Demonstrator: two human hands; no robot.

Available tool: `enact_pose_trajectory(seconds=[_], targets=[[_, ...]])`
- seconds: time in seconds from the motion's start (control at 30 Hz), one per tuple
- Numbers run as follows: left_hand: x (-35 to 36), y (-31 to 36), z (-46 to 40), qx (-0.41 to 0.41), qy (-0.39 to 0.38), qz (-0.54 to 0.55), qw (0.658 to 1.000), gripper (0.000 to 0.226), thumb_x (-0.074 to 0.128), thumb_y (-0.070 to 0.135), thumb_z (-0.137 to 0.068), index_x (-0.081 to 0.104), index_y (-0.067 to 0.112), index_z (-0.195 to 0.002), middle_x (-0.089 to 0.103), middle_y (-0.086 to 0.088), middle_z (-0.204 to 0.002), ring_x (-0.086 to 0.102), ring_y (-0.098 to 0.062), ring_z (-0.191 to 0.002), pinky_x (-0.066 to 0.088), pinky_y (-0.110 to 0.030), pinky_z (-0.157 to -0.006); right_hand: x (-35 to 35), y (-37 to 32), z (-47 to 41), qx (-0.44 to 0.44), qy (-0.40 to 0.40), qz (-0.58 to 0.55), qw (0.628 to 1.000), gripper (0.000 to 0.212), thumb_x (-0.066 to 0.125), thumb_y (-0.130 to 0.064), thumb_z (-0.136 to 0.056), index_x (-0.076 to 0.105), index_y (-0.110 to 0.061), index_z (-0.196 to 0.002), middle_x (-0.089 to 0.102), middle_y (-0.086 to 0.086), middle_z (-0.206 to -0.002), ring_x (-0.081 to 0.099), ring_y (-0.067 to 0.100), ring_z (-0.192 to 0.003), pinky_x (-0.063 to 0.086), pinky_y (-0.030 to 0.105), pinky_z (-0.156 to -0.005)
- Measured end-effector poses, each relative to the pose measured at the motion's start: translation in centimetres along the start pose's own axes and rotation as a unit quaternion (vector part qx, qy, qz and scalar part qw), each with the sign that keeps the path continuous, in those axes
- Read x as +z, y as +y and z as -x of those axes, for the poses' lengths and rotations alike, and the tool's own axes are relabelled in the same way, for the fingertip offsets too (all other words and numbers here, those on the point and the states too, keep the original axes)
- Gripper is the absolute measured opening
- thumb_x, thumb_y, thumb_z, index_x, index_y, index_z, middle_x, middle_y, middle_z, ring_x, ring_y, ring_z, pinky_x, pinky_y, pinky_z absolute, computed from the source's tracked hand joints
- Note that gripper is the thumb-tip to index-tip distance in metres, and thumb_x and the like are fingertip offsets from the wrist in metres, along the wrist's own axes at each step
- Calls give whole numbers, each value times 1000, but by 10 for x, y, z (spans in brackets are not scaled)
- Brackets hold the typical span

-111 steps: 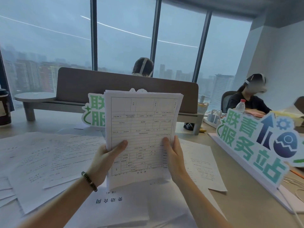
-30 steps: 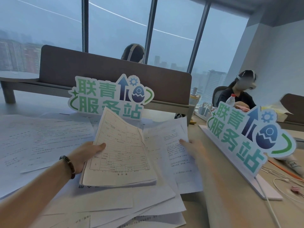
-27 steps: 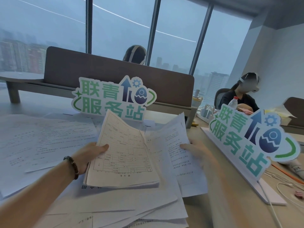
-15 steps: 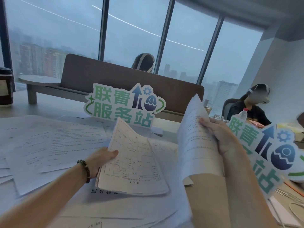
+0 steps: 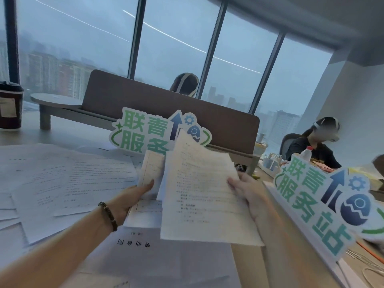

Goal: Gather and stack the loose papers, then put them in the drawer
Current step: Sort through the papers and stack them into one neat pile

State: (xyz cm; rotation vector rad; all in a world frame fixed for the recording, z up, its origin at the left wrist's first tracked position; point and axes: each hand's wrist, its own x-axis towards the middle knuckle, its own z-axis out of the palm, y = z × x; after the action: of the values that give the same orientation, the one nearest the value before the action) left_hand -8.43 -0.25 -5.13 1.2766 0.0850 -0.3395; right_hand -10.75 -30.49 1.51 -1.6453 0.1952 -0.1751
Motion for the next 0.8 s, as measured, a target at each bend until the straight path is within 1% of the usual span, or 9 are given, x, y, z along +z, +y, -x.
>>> enact_pose_trajectory(seconds=[0.07,0.17,0.23,0.33,0.43,0.5,0.57,0.67,0.8], targets=[[3,1,2,16,-8,1,1000,33,57,36,-95,67,9,-110,77,-16,-91,75,-28,-67,57,-31,-48,10,23,-2,51,4,66,996,26,68,-14,-92,60,-15,-117,74,15,-108,72,34,-98,55,54,-93],[5,0,6,26,-32,9,999,32,56,32,-95,66,8,-114,76,-16,-96,75,-28,-74,59,-34,-52,22,45,0,127,-9,96,987,17,68,-25,-94,57,-24,-106,77,10,-97,75,31,-88,59,54,-85],[4,-1,7,29,-49,5,998,31,57,25,-95,64,7,-119,75,-16,-103,75,-31,-84,62,-39,-61,28,50,2,132,-10,95,987,13,67,-29,-94,56,-24,-101,77,7,-92,76,30,-84,61,50,-80],[3,-4,8,22,-67,-7,998,32,60,17,-93,62,5,-122,73,-19,-109,72,-36,-96,61,-48,-76,36,54,4,88,2,115,989,16,61,-31,-98,60,-15,-96,73,6,-91,72,27,-88,58,44,-87],[3,-6,8,26,-73,-23,997,29,60,11,-93,62,4,-121,73,-19,-108,72,-36,-96,60,-49,-76,44,59,4,61,23,177,982,31,53,-36,-101,62,-6,-98,69,6,-98,65,19,-92,52,39,-94],[2,-6,9,29,-76,-30,996,30,61,10,-92,62,4,-121,72,-19,-110,71,-37,-98,60,-49,-76,47,62,3,50,33,174,983,28,53,-32,-101,61,-6,-109,68,6,-105,64,16,-92,55,38,-82],[1,-5,9,39,-76,-40,995,31,61,12,-91,61,5,-122,72,-19,-111,71,-37,-99,60,-50,-77,48,61,4,47,26,107,993,17,53,-20,-100,58,-10,-113,69,1,-103,66,13,-89,52,29,-68],[3,-4,9,62,-70,-58,994,31,62,13,-91,61,6,-121,72,-18,-111,71,-37,-99,58,-53,-83,47,59,12,33,-6,5,999,20,56,-9,-95,63,-16,-112,76,2,-101,73,22,-91,59,37,-72],[7,0,11,117,-50,-111,986,29,63,13,-91,62,5,-119,75,-12,-105,73,-31,-95,58,-50,-84,45,44,21,-51,21,18,998,13,59,-15,-98,67,-20,-106,77,-2,-96,75,18,-84,61,37,-70]])
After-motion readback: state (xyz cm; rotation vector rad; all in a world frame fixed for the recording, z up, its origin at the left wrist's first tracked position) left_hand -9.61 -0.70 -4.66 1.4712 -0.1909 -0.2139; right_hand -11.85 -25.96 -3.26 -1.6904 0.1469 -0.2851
